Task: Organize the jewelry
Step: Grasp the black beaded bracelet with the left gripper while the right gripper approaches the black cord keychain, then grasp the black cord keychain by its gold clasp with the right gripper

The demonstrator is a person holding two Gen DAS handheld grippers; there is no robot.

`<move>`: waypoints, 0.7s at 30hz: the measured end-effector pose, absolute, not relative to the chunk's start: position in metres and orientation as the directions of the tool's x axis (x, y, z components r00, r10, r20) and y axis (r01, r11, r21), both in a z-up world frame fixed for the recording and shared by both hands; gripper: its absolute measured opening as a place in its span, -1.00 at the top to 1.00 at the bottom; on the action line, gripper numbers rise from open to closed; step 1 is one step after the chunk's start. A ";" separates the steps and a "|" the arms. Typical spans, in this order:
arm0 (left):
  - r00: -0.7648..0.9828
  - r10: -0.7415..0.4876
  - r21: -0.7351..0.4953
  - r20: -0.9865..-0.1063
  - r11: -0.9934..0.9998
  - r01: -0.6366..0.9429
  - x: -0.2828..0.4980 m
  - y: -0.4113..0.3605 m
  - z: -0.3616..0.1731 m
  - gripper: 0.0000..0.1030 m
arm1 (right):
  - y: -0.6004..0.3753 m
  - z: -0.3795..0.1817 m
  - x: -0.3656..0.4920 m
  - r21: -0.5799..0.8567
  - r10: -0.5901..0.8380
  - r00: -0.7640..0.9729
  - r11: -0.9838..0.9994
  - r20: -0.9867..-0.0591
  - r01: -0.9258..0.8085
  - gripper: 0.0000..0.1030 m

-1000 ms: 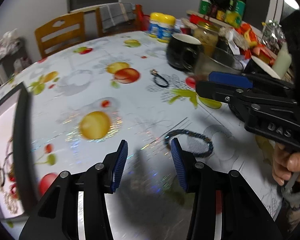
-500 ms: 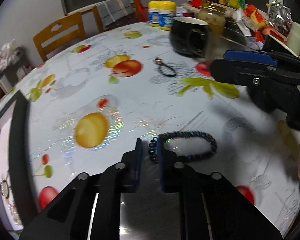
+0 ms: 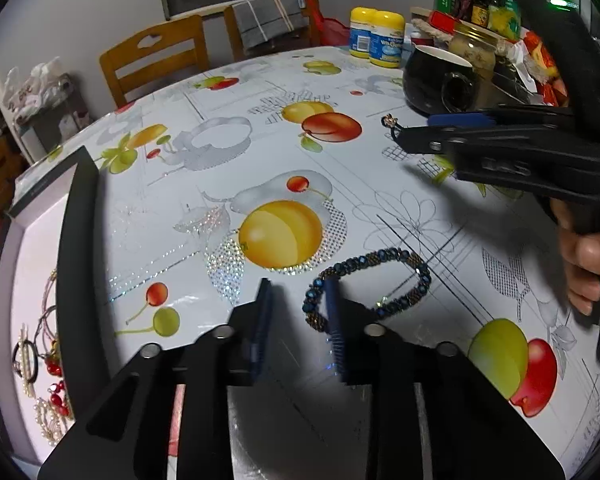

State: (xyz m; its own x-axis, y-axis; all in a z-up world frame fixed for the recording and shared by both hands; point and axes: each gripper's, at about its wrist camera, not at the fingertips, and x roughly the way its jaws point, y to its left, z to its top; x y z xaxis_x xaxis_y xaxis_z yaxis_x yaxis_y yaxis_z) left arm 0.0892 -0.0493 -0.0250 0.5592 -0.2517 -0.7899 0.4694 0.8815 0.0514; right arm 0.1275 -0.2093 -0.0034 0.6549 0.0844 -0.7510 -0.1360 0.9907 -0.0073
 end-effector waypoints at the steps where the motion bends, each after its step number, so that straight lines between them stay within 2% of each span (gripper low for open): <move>1: 0.562 -0.255 0.050 -0.787 0.881 0.470 0.090 -0.050 -0.025 0.31 | -0.208 -0.005 0.134 -0.024 0.063 0.657 0.992 -0.751 -0.122 0.22; 6: 0.569 -0.261 0.053 -0.780 0.878 0.476 0.092 -0.054 -0.026 0.31 | -0.206 -0.014 0.162 -0.061 0.011 0.640 0.994 -0.768 -0.089 0.23; 8: 0.565 -0.269 0.052 -0.780 0.872 0.487 0.091 -0.056 -0.026 0.44 | -0.206 -0.018 0.168 -0.063 0.004 0.637 0.995 -0.771 -0.083 0.24; 10: 0.568 -0.266 0.063 -0.779 0.868 0.493 0.090 -0.057 -0.026 0.73 | -0.209 -0.022 0.169 -0.045 0.015 0.627 0.996 -0.779 -0.080 0.50; 11: 0.570 -0.263 0.068 -0.778 0.867 0.493 0.089 -0.058 -0.026 0.80 | -0.209 -0.023 0.168 -0.054 0.007 0.629 0.996 -0.777 -0.078 0.55; 13: 0.569 -0.265 0.062 -0.778 0.870 0.490 0.089 -0.056 -0.026 0.85 | -0.210 -0.023 0.164 -0.022 0.042 0.624 0.995 -0.781 -0.094 0.97; 21: 0.552 -0.311 -0.019 -0.774 0.882 0.471 0.087 -0.040 -0.023 0.86 | -0.205 -0.007 0.139 0.049 0.146 0.660 0.985 -0.737 -0.163 1.00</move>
